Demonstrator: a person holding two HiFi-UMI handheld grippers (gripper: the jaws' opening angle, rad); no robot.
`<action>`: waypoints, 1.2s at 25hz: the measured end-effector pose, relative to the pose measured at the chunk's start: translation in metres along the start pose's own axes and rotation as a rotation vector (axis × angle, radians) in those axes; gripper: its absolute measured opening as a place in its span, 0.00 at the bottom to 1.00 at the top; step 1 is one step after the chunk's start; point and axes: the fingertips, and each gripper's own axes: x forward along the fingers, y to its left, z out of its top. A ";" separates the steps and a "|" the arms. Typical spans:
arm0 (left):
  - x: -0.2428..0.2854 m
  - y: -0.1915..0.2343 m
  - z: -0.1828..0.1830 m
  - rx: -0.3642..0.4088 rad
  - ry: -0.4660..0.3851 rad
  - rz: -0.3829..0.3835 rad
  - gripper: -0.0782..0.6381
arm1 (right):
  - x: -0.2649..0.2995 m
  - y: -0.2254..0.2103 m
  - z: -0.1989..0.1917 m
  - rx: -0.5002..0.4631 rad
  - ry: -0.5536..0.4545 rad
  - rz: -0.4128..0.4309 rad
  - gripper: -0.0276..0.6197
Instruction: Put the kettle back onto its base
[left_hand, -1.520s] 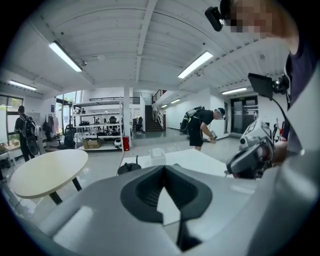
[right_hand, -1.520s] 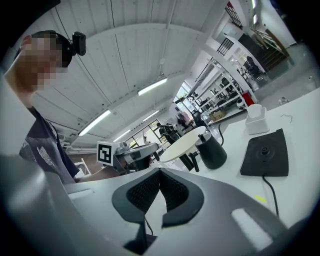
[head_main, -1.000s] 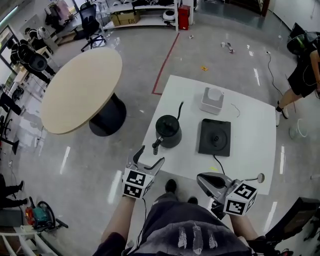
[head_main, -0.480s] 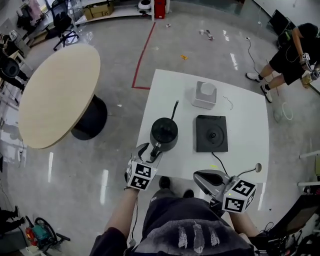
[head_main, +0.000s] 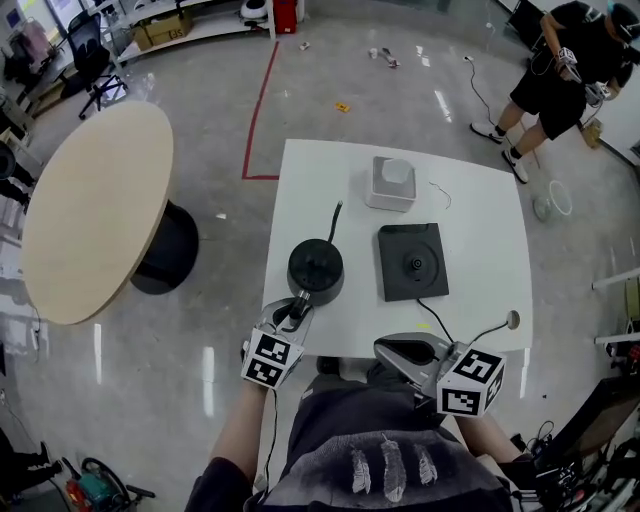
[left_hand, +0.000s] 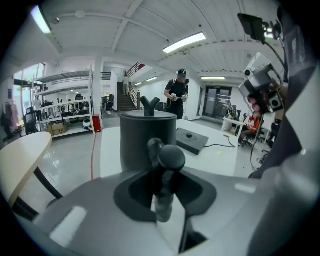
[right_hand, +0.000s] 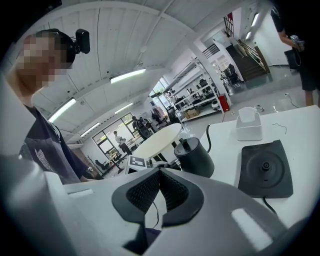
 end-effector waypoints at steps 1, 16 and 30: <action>0.000 0.001 0.000 0.000 0.000 0.003 0.22 | 0.000 -0.001 0.003 -0.004 -0.002 0.003 0.05; -0.003 0.017 0.023 -0.156 0.018 0.049 0.20 | -0.022 -0.050 0.017 0.018 -0.029 0.032 0.05; -0.009 0.013 0.074 -0.180 -0.045 0.031 0.20 | -0.063 -0.072 0.019 0.044 -0.089 0.012 0.05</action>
